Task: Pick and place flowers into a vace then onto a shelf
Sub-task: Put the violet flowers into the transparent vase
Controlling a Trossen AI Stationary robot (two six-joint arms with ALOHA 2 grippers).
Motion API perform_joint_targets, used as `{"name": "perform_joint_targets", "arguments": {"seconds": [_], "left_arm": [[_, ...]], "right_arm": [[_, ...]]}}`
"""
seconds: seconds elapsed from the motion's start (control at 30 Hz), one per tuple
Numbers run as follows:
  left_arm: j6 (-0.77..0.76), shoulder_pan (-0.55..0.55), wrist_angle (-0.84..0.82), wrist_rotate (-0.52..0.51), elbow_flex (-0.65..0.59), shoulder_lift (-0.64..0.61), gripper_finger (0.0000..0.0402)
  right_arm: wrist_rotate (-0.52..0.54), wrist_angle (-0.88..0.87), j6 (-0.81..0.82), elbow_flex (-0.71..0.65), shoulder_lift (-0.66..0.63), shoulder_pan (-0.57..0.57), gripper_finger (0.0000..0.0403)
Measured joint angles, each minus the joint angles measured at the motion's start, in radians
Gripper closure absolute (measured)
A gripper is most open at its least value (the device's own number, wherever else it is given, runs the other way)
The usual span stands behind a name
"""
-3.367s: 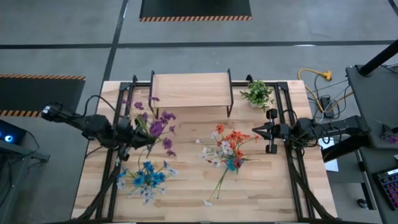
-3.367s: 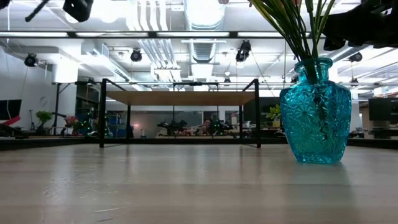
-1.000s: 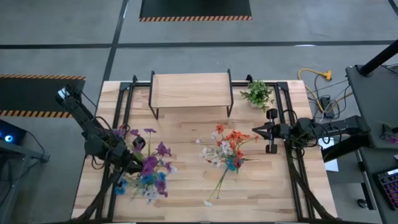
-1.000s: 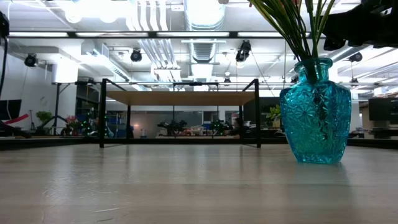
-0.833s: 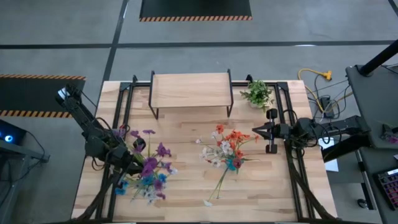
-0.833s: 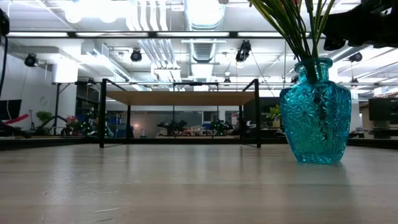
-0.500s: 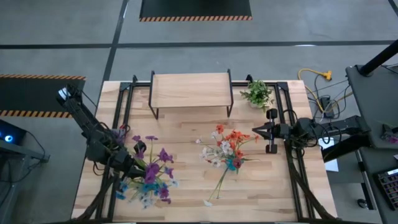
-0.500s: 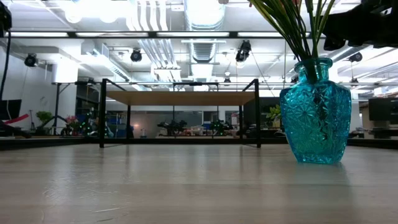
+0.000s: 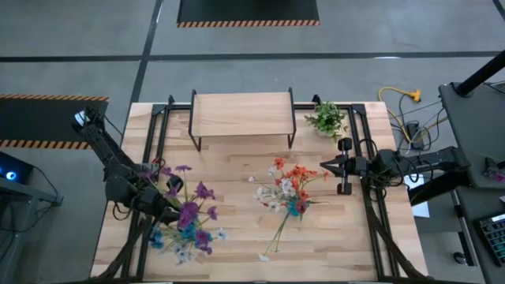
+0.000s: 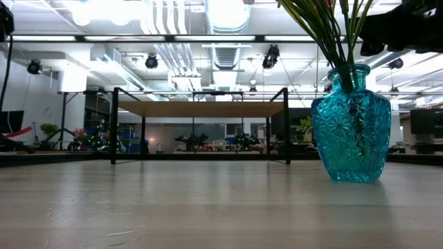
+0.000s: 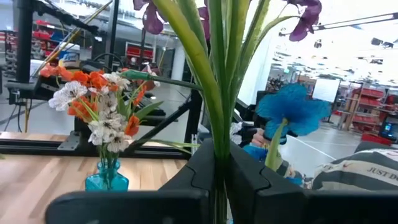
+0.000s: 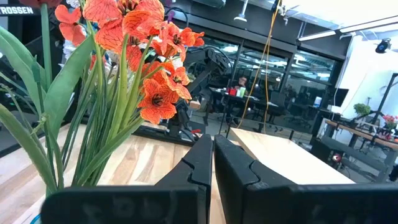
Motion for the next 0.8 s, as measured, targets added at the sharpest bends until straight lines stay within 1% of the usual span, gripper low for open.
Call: {"name": "perform_joint_targets", "arguments": {"seconds": [0.1, 0.33, 0.6, 0.8], "left_arm": [[0.005, -0.003, 0.003, 0.0, 0.0, 0.0, 0.0396], [0.065, -0.046, 0.088, 0.001, -0.034, 0.0, 0.0396], [0.093, -0.064, 0.112, -0.009, -0.039, 0.014, 0.0396], [0.127, -0.066, 0.232, -0.022, -0.074, 0.046, 0.0396]], "right_arm": [[0.0, 0.0, 0.0, 0.0, 0.0, 0.0, 0.0394], [0.0, 0.0, 0.023, 0.0, 0.0, 0.0, 0.0394], [0.002, 0.001, 0.027, 0.0, 0.0, 0.0, 0.0394], [0.056, 0.002, 0.027, 0.0, 0.0, 0.0, 0.0394]]}}
